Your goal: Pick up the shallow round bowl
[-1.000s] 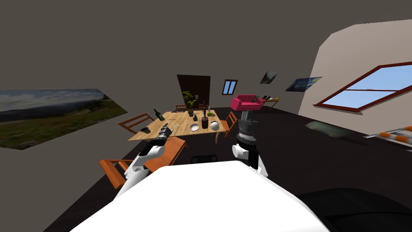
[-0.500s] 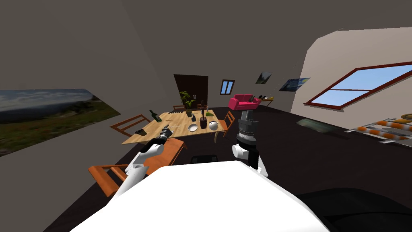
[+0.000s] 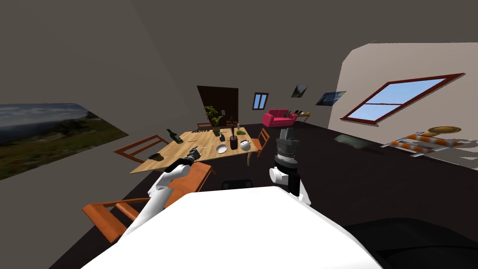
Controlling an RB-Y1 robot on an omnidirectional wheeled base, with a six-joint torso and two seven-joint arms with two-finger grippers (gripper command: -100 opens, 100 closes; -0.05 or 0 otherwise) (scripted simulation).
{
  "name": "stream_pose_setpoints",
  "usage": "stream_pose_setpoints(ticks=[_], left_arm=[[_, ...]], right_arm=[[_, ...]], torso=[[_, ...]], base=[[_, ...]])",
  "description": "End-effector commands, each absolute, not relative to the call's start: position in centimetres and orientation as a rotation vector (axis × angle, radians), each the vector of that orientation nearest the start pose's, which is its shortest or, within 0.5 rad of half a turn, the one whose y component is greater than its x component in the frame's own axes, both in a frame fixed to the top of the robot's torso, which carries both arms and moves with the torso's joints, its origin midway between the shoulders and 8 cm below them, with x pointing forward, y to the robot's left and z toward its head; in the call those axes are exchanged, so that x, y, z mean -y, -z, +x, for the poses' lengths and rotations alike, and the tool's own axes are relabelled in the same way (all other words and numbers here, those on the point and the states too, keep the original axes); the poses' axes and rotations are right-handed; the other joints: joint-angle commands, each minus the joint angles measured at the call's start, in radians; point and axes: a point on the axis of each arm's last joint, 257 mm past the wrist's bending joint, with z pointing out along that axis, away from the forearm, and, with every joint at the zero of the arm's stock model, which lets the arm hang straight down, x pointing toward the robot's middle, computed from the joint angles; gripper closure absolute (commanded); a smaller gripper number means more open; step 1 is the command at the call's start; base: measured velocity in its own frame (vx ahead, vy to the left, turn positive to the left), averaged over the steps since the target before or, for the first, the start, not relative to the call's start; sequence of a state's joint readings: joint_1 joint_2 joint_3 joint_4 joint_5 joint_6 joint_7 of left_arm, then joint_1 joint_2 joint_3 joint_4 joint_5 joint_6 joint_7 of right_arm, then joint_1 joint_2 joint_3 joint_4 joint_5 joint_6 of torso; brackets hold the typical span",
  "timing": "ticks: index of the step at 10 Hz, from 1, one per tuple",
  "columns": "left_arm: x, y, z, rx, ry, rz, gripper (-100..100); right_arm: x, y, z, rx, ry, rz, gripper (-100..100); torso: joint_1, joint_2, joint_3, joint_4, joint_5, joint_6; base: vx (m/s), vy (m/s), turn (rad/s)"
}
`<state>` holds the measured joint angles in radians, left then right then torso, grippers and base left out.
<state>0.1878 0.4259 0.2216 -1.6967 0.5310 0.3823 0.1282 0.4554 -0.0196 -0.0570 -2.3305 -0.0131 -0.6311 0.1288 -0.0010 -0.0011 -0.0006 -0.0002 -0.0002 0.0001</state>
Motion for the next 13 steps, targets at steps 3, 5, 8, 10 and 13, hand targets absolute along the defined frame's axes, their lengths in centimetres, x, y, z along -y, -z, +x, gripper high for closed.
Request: stream_pose_setpoints(ticks=[3,5,8,10,13], left_arm=[[-45.5,30.0,46.4,-1.200,1.001,-1.815,-100],[-45.6,31.4,46.4,-1.226,0.980,-1.870,-100],[-45.7,33.9,46.1,-1.280,0.934,-1.975,-100],[-45.6,35.0,45.9,-1.307,0.911,-2.024,-100],[-45.4,37.1,45.4,-1.359,0.865,-2.115,-100]], right_arm=[[28.2,-8.3,30.6,-0.486,-1.192,0.424,0],[28.2,-8.3,30.6,-0.486,-1.192,0.424,0],[28.2,-8.3,30.6,-0.486,-1.192,0.424,0],[28.2,-8.3,30.6,-0.486,-1.192,0.424,0],[28.2,-8.3,30.6,-0.486,-1.192,0.424,0]], torso=[[0.000,0.000,0.000,0.000,0.000,0.000],[0.000,0.000,0.000,0.000,0.000,0.000],[-0.001,-0.001,-0.001,0.000,0.000,0.000],[0.000,-0.001,0.000,0.000,0.000,0.000],[-0.001,-0.001,-0.001,0.000,0.000,0.000]], base=[[0.012,-0.015,-0.087],[0.013,-0.016,-0.097],[0.023,-0.020,-0.138],[0.018,-0.015,-0.082],[0.027,-0.022,-0.135]])
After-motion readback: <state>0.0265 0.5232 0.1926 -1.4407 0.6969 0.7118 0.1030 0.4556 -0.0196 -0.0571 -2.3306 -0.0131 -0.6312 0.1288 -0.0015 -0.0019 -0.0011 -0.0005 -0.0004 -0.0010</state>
